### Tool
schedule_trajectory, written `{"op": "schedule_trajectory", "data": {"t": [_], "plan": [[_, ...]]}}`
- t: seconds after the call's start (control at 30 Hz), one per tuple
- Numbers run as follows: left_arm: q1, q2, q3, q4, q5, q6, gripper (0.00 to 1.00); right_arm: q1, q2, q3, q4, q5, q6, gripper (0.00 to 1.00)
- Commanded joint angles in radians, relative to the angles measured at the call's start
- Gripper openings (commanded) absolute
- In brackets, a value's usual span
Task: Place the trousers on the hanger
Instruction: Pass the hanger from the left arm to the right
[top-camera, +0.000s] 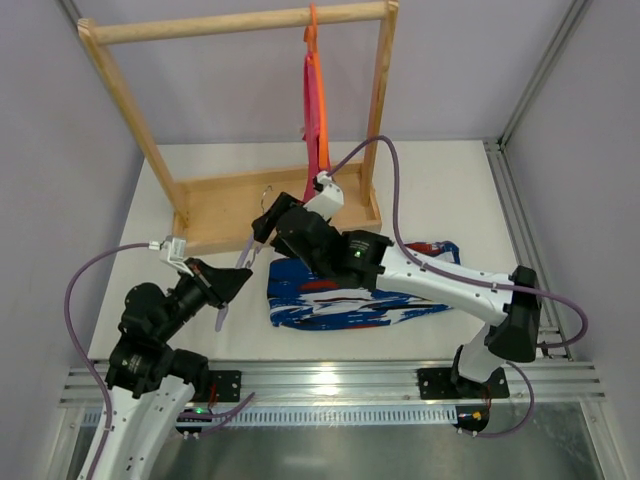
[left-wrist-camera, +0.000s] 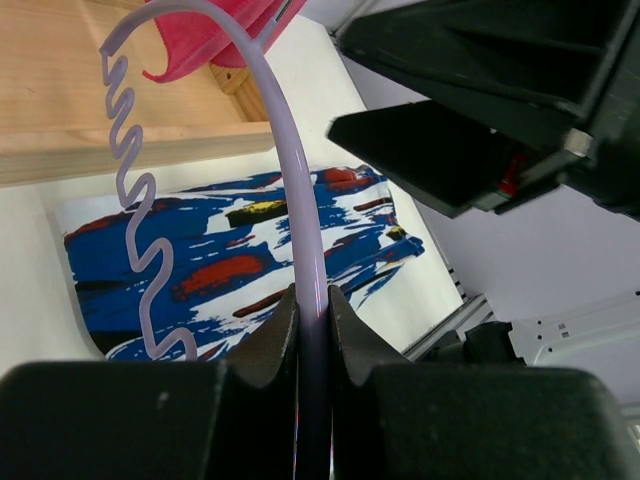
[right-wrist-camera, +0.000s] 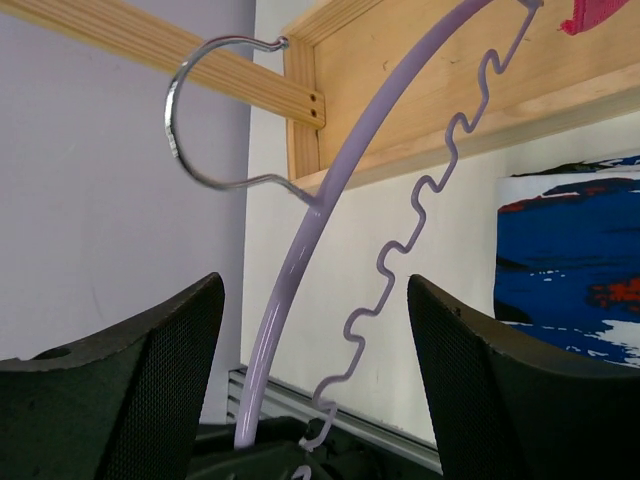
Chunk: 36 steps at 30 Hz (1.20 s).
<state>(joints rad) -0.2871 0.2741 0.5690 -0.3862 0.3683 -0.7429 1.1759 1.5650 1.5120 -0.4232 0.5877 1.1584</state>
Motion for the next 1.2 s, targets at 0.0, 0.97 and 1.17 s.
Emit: {"op": "schedule_trajectory", "data": {"t": [0.0,0.97,1.17], "plan": [[-0.001,-0.036,0.052,0.046,0.046,0.039,0.00,0.007,0.064,0.106,-0.068,0.093,0.064,0.76],[-0.001,-0.039,-0.028,0.202,0.254,-0.104,0.54,0.011,-0.075,-0.140,0.209,0.009,-0.111,0.04],[-0.001,0.025,0.025,0.156,0.225,-0.104,0.58,0.010,-0.270,-0.381,0.216,-0.061,-0.163,0.04]]}}
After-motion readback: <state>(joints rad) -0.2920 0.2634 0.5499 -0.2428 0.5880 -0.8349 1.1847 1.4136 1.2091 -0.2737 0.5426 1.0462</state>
